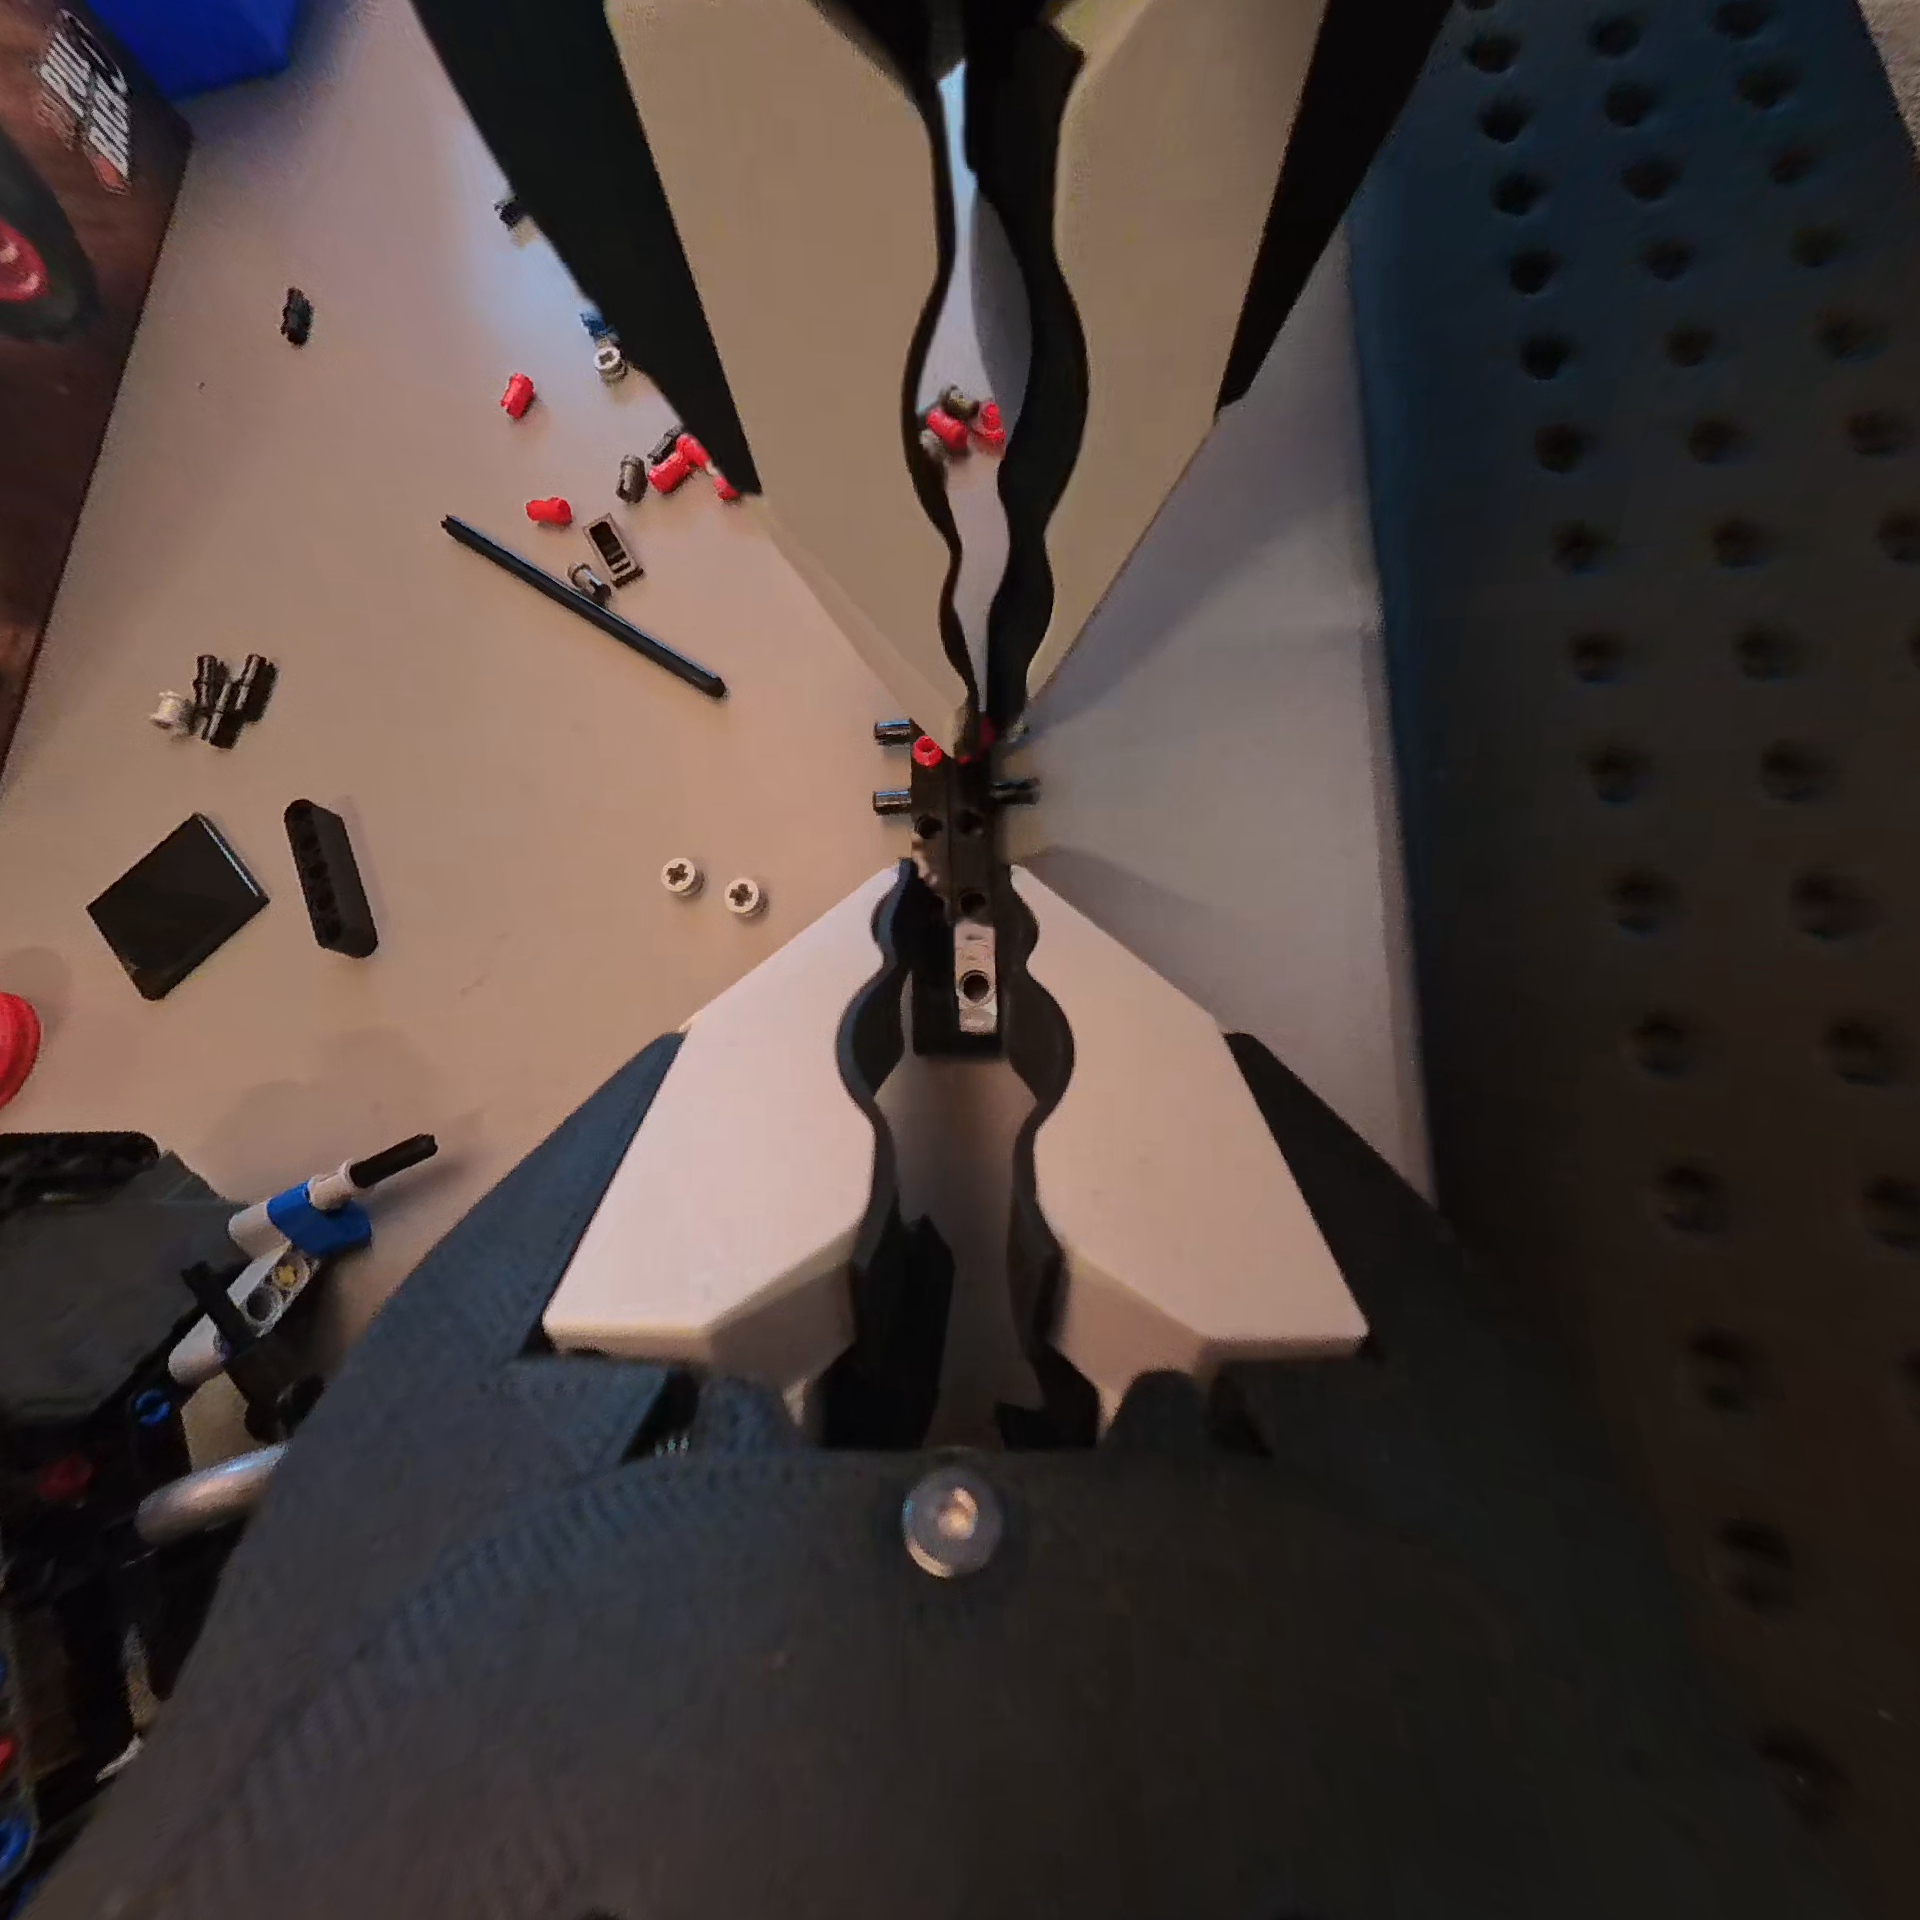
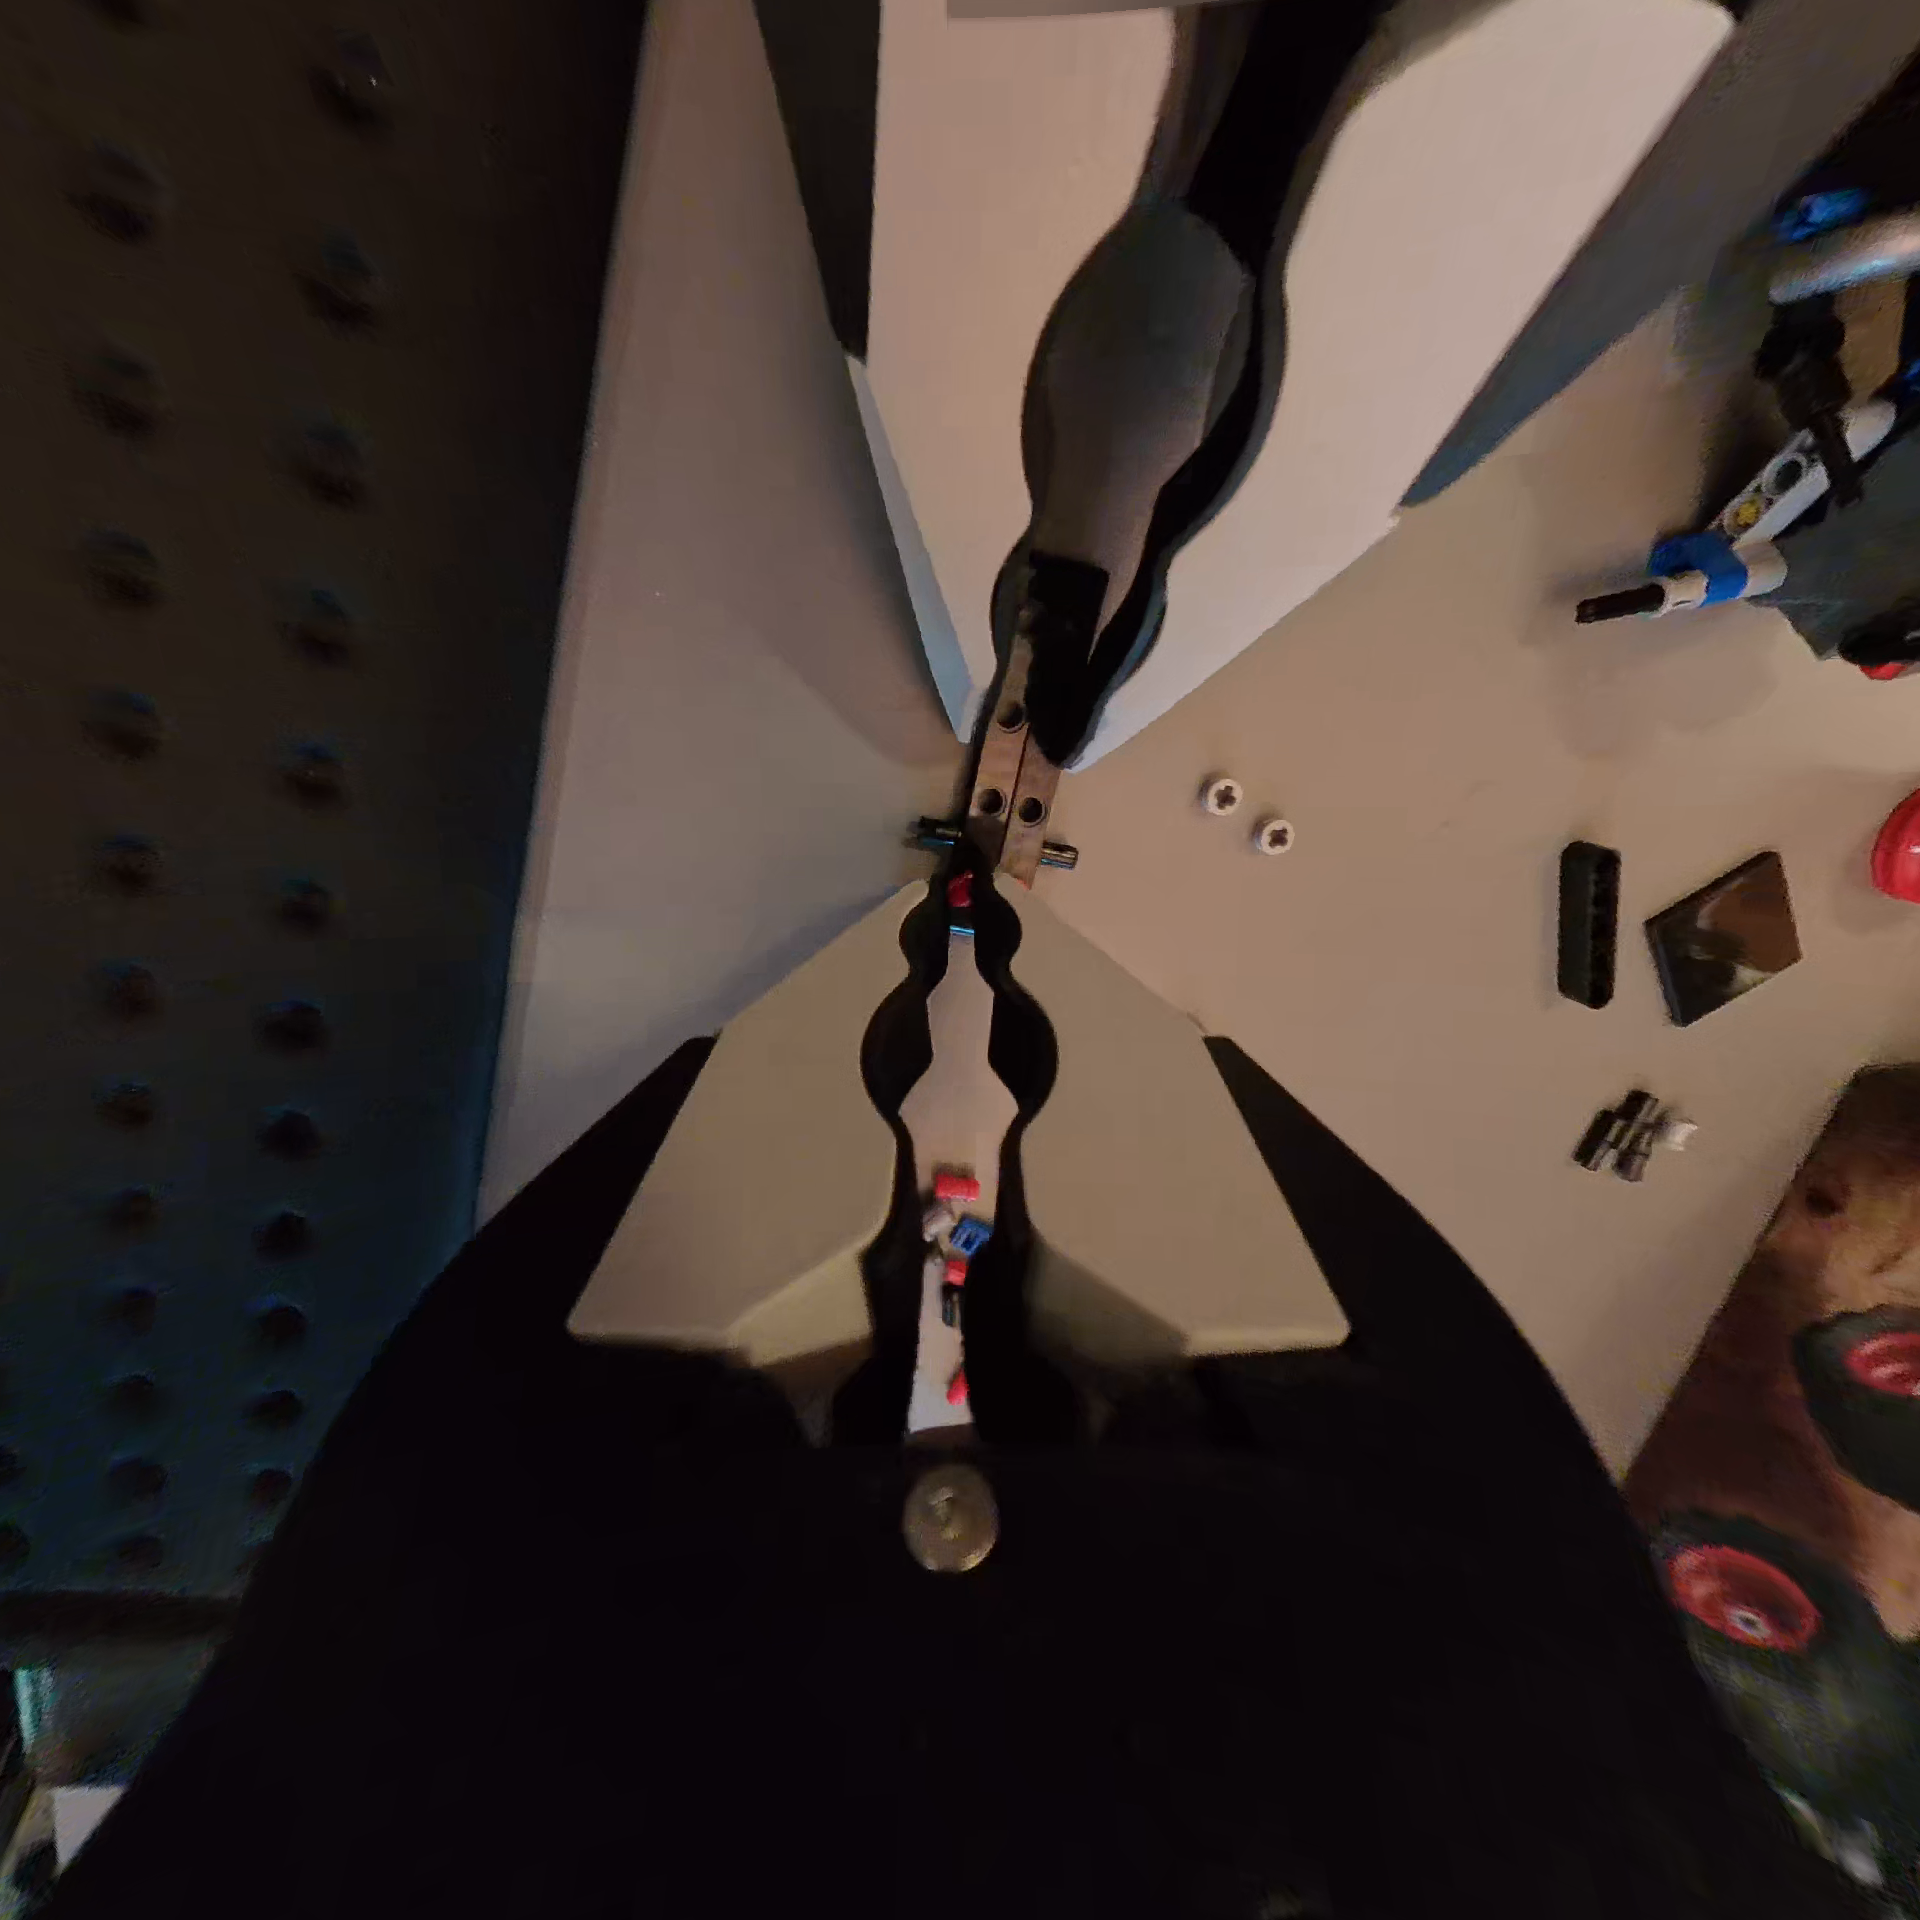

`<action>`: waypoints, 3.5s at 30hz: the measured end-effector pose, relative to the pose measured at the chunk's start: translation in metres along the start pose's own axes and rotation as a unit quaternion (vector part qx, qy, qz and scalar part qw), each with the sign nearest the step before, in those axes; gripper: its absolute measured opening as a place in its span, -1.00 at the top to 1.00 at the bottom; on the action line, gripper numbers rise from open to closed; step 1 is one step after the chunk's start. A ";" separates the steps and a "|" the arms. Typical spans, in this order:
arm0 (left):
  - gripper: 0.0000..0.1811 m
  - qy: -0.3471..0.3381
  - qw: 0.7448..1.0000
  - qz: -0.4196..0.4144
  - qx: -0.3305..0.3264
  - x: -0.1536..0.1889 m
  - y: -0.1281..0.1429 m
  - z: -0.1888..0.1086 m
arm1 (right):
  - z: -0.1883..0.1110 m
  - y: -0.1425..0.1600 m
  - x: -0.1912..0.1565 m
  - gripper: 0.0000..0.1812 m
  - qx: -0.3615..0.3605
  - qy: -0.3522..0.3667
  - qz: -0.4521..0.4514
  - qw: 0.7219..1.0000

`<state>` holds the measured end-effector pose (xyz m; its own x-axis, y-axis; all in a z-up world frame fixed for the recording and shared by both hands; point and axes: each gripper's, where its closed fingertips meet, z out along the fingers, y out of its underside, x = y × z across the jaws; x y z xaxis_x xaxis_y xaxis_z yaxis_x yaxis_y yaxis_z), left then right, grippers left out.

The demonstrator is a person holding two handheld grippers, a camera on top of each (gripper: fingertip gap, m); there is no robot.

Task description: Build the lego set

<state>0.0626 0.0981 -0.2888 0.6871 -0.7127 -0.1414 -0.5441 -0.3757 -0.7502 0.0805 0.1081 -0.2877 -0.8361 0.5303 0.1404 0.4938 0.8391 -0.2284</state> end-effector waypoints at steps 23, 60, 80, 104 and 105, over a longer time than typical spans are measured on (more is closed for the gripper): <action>0.87 -0.002 1.000 0.002 0.000 0.000 0.000 0.000 | -0.001 0.000 -0.002 0.97 0.075 -0.200 0.064 0.975; 0.86 -0.005 1.000 0.013 -0.001 0.002 0.000 0.001 | -0.006 -0.002 0.004 0.98 0.096 -0.010 0.104 0.990; 0.77 -0.006 1.000 0.003 -0.004 0.001 0.000 0.000 | -0.021 0.015 0.017 0.97 0.091 0.031 0.151 0.984; 0.64 -0.002 1.000 -0.012 -0.016 -0.001 0.004 0.000 | -0.005 0.072 0.024 0.94 0.053 0.052 0.167 0.983; 0.65 -0.002 1.000 -0.012 -0.016 -0.001 0.004 0.000 | -0.005 0.070 0.024 0.97 0.056 0.046 0.165 0.984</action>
<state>0.0602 0.0972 -0.2917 0.7022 -0.7008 -0.1255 -0.5420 -0.4120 -0.7325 0.0962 0.1804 -0.2958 -0.6077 0.7841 0.1258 0.7005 0.6039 -0.3801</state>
